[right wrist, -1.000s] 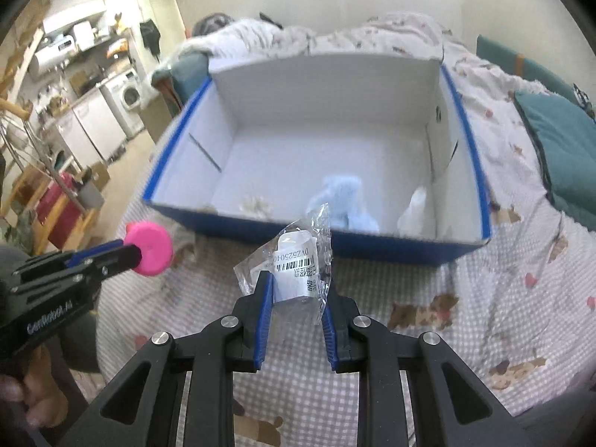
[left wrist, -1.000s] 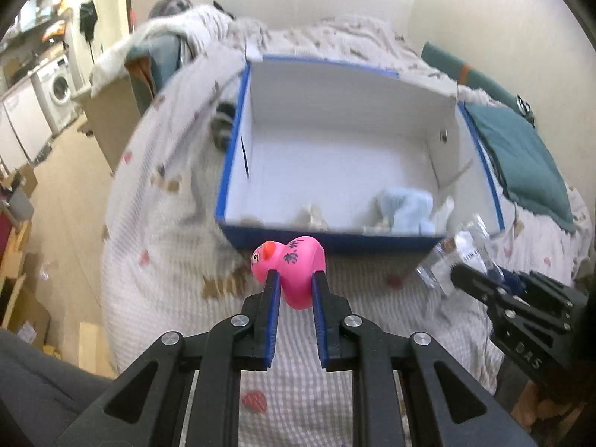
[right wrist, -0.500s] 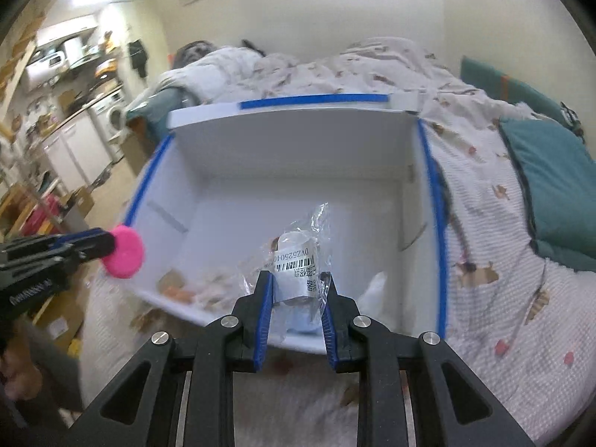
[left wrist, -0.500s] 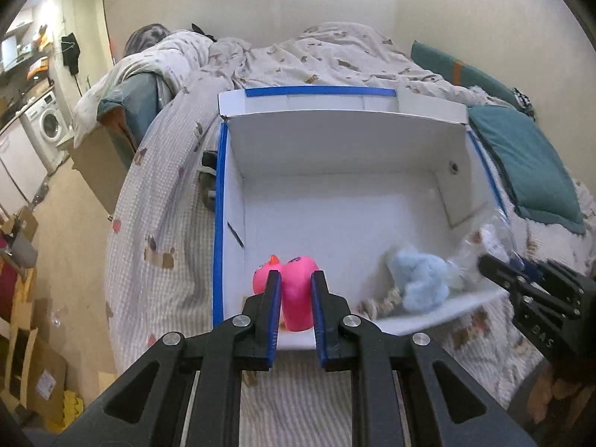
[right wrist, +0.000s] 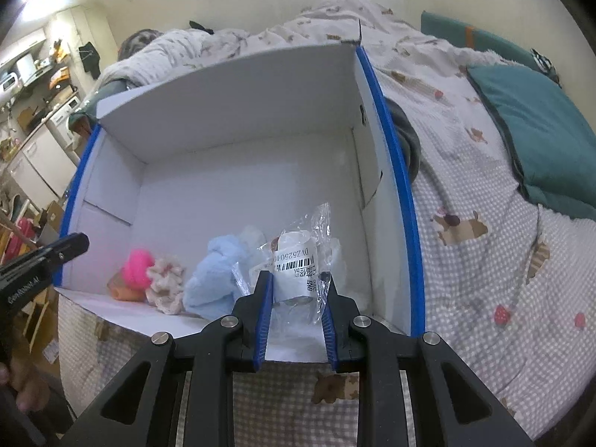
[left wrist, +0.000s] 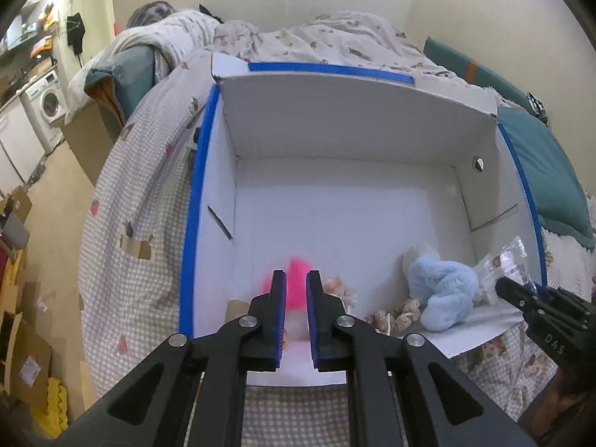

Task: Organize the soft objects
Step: 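Lift and carry the pink duck and clear packet into the box, then open both tools to release the duck and packet in the box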

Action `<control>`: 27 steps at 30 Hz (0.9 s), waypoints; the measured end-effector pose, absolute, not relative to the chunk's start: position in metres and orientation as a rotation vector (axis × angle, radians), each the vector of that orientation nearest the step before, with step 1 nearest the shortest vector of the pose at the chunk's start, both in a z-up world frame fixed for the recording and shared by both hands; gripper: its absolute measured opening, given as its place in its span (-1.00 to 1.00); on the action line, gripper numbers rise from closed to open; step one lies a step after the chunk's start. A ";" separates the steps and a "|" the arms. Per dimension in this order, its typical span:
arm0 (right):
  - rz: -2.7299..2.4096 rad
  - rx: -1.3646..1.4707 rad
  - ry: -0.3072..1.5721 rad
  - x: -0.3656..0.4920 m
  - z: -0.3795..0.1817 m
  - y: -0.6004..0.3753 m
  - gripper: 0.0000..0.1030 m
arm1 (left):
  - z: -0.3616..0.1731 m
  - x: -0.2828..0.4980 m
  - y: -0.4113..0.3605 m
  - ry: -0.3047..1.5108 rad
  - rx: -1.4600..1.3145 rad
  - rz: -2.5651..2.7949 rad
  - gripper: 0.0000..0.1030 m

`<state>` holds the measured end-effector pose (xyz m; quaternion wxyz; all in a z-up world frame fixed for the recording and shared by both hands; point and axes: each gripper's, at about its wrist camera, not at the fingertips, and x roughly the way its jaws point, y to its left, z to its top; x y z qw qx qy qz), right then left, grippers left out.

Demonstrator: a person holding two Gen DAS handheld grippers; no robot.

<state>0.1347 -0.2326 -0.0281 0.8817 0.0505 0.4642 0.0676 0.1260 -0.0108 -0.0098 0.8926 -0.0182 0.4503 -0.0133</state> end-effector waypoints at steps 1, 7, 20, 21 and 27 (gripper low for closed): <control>0.141 0.106 0.973 0.136 -0.030 -0.232 -0.49 | -0.013 0.127 -0.013 0.946 -0.038 -0.032 -0.80; 0.156 0.101 0.984 0.136 -0.033 -0.229 -0.49 | -0.016 0.122 -0.028 0.950 0.001 -0.056 -0.80; 0.149 0.103 1.001 0.136 -0.036 -0.227 -0.41 | -0.018 0.121 -0.022 0.970 -0.027 -0.037 -0.38; 0.148 0.097 0.998 0.136 -0.035 -0.227 -0.27 | -0.016 0.120 -0.022 0.963 -0.033 -0.035 -0.20; 0.154 0.140 0.929 0.131 -0.023 -0.231 0.53 | -0.005 0.114 -0.019 0.918 -0.020 -0.023 0.10</control>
